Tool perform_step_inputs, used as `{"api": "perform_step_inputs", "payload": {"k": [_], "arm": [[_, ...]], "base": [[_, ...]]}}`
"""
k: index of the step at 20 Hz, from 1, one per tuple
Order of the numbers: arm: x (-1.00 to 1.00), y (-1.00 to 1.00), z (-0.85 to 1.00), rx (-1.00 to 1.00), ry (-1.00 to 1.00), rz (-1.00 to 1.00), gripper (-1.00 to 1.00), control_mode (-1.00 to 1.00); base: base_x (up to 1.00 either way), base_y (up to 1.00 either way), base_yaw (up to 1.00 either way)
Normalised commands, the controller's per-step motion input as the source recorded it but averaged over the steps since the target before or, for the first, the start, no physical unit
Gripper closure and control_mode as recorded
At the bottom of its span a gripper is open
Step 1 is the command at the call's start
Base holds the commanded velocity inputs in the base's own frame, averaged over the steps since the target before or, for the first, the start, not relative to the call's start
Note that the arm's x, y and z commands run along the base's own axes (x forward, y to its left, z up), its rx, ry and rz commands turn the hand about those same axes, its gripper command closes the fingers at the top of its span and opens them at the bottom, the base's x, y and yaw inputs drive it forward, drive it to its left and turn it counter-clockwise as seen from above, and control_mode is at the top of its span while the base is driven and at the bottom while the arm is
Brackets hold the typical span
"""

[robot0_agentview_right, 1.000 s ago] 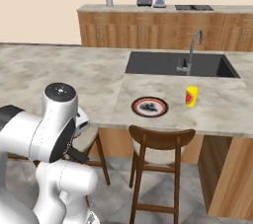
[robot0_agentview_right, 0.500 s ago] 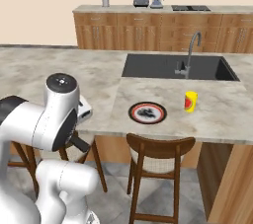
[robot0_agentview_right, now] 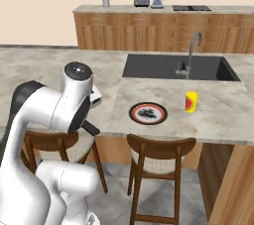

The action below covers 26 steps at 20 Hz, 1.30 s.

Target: Pick up the pan with the steak in it and place it on the dining table. Then place the steak on the plate.

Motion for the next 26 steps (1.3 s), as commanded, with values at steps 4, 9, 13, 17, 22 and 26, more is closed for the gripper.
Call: {"api": "perform_step_inputs", "payload": {"k": [4, 9, 13, 17, 22, 26], "arm": [[0.62, 0.0, -0.04, 0.0, 0.0, 0.0, 1.0, -1.0], [0.77, 0.0, -0.16, -0.02, 0.0, -0.02, 1.0, -1.0], [0.3, 0.01, -0.06, 0.0, 0.0, -0.01, 1.0, -1.0], [0.0, 0.0, -0.12, 0.06, -0.01, 0.0, 1.0, -1.0], [-0.02, 0.0, -0.37, 0.17, -0.1, 0.0, 1.0, -1.0], [-0.02, 0.0, -0.33, 0.1, -0.12, 0.0, 1.0, -1.0]], "base": [[0.0, 0.0, 0.0], [0.0, 0.0, 0.0], [0.0, 0.0, 0.0], [0.0, 0.0, 0.0], [0.0, 0.0, 0.0], [0.0, 0.0, 0.0]]}}
